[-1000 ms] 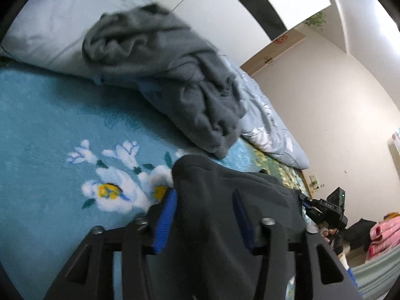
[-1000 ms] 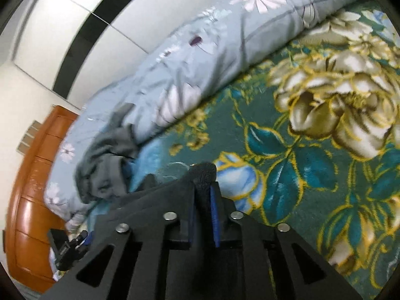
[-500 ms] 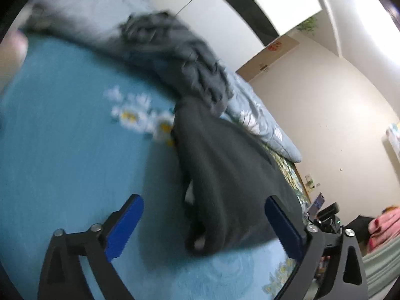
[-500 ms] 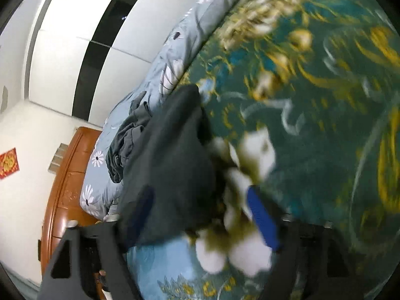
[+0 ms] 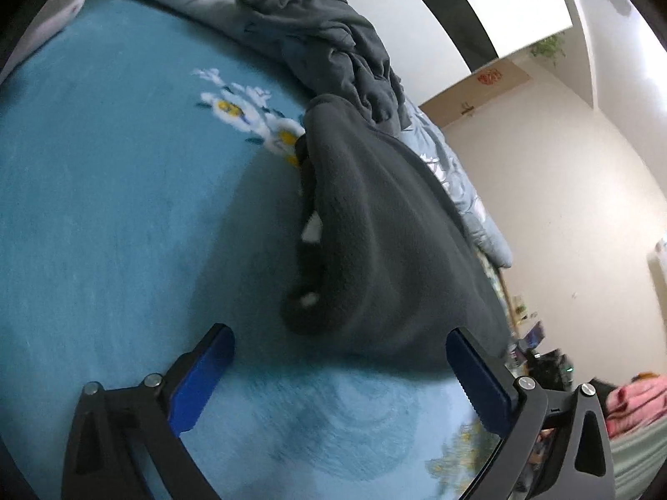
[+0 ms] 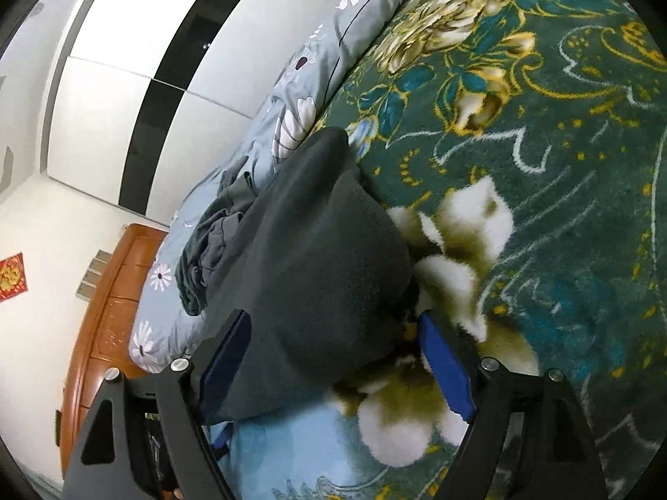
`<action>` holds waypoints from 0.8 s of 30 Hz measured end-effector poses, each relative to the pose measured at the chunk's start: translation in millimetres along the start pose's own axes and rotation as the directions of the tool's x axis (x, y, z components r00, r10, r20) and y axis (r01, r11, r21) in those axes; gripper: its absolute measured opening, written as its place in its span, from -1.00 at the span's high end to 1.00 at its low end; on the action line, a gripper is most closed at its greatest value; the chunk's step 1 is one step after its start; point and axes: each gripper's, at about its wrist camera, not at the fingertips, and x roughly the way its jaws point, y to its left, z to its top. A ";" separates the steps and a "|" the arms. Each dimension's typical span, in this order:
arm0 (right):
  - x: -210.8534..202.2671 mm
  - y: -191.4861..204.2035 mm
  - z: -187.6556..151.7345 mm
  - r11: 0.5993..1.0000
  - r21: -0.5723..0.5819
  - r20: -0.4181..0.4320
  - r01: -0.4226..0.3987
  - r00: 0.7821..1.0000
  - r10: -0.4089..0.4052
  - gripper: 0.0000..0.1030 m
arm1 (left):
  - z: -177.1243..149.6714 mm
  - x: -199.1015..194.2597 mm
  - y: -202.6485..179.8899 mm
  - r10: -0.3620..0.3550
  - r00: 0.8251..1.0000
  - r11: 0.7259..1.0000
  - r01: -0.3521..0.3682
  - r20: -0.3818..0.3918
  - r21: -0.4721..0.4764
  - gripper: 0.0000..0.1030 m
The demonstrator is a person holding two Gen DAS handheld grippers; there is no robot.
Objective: Fold clothes
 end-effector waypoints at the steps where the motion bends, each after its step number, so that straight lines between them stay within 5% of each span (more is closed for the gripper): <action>1: 2.1 0.7 -0.1 1.000 -0.001 -0.006 -0.001 1.000 0.001 -0.61 | 1.7 3.1 0.1 -0.006 1.000 1.000 0.006 0.000 -0.013 -1.00; 8: 26.5 9.3 6.4 1.000 0.000 -0.020 -0.011 1.000 0.011 -0.65 | 22.2 43.8 -17.3 -0.066 0.997 0.997 0.065 -0.041 -0.033 -0.98; 15: 42.1 5.8 24.5 0.996 0.044 -0.012 -0.082 0.997 0.082 -0.64 | 42.5 65.2 -20.0 -0.068 0.998 0.996 0.068 -0.004 -0.063 -0.98; 24: 73.9 24.7 38.9 0.995 -0.065 -0.103 -0.073 0.992 0.066 -0.64 | 66.5 79.0 -25.1 -0.027 1.000 0.999 0.027 -0.015 0.026 -0.98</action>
